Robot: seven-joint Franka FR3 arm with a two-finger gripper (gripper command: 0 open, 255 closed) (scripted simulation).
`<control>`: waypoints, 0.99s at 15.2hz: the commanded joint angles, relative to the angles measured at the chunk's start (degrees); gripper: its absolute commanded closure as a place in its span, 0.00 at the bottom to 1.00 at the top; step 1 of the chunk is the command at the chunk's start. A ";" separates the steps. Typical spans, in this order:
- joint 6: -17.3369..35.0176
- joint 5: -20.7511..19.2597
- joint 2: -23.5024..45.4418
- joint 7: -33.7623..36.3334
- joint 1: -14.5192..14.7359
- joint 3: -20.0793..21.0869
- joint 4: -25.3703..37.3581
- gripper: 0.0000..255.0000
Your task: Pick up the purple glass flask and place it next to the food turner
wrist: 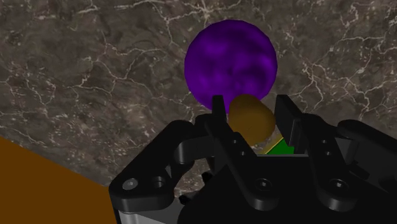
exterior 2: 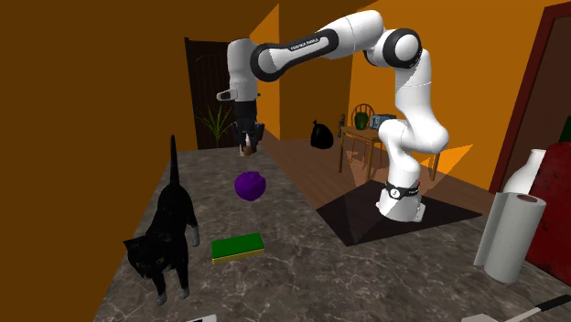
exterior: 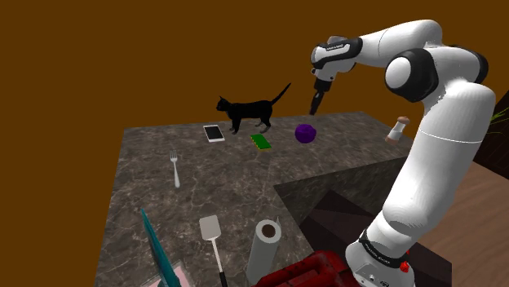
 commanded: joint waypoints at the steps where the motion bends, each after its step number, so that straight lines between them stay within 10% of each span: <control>1: -1.46 -0.20 -0.33 0.19 0.01 -0.05 1.20 1.00; 15: -12.14 -0.56 -0.60 0.85 -0.44 -0.35 11.66 1.00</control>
